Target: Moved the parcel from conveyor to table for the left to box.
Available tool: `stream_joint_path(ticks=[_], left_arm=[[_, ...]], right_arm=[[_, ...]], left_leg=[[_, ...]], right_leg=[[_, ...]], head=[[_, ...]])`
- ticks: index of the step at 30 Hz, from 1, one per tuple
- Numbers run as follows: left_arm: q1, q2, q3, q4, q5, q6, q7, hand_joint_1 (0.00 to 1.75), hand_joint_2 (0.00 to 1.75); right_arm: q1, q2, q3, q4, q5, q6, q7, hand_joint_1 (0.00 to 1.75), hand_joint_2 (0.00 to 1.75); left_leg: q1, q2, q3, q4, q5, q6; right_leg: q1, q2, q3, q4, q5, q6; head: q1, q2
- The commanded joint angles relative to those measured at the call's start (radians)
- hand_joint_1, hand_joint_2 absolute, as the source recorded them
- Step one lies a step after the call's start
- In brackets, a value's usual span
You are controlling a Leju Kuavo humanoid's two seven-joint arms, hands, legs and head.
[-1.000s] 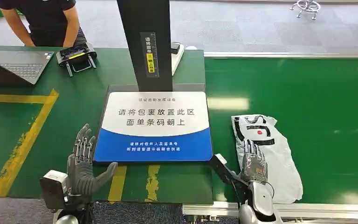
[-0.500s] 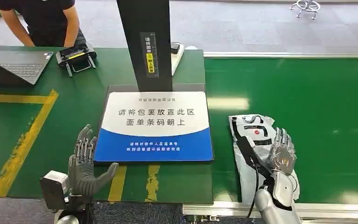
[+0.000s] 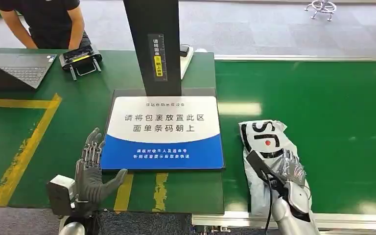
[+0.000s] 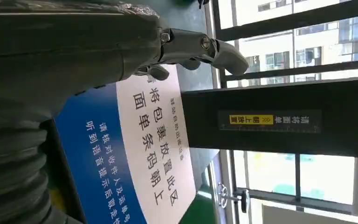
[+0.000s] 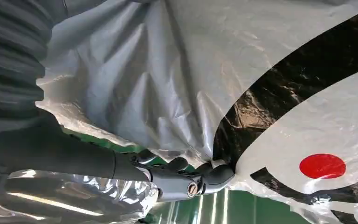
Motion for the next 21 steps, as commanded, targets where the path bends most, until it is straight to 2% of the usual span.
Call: stream_joint_path(ticks=[1, 5, 7, 8, 19, 21], left_arm=[[-0.028, 0.027, -0.016, 0.063, 0.004, -0.002, 0.002, 0.00, 1.75], [-0.028, 0.027, -0.016, 0.063, 0.004, -0.002, 0.002, 0.00, 1.75], [-0.028, 0.027, -0.016, 0.063, 0.004, -0.002, 0.002, 0.00, 1.75], [-0.028, 0.027, -0.016, 0.063, 0.004, -0.002, 0.002, 0.00, 1.75], [-0.024, 0.027, -0.014, 0.071, 0.006, 0.000, 0.001, 0.00, 1.75], [-0.025, 0.028, -0.015, 0.073, 0.006, 0.001, 0.001, 0.00, 1.75]], right_arm=[[-0.001, -0.007, -0.010, 0.101, 0.001, 0.012, 0.005, 0.00, 1.75], [-0.001, -0.007, -0.010, 0.101, 0.001, 0.012, 0.005, 0.00, 1.75], [-0.001, -0.007, -0.010, 0.101, 0.001, 0.012, 0.005, 0.00, 1.75], [-0.001, -0.007, -0.010, 0.101, 0.001, 0.012, 0.005, 0.00, 1.75], [-0.019, -0.013, 0.002, 0.163, -0.010, 0.052, -0.007, 0.00, 1.75], [-0.026, -0.013, 0.007, 0.180, -0.020, 0.062, -0.018, 0.09, 1.75]], left_leg=[[0.000, -0.001, 0.001, -0.001, 0.001, 0.000], [0.001, -0.002, 0.003, -0.004, 0.003, 0.001], [0.000, -0.001, 0.002, -0.001, 0.001, 0.000], [0.001, -0.002, 0.003, -0.004, 0.003, 0.000], [0.000, -0.002, 0.003, -0.001, 0.001, 0.000], [0.001, -0.002, 0.004, -0.002, 0.001, 0.000]], right_leg=[[0.001, -0.002, 0.002, -0.001, 0.000, -0.002], [0.001, -0.003, 0.004, -0.005, 0.003, -0.005], [0.001, -0.002, 0.003, -0.001, 0.000, -0.002], [0.001, -0.003, 0.004, -0.005, 0.003, -0.005], [0.001, -0.002, 0.005, -0.003, 0.001, -0.002], [0.001, -0.002, 0.006, -0.003, 0.001, -0.002]], head=[[0.000, 0.000], [0.000, 0.000], [0.000, 0.000], [0.000, 0.000], [0.000, 0.000], [0.000, 0.000]])
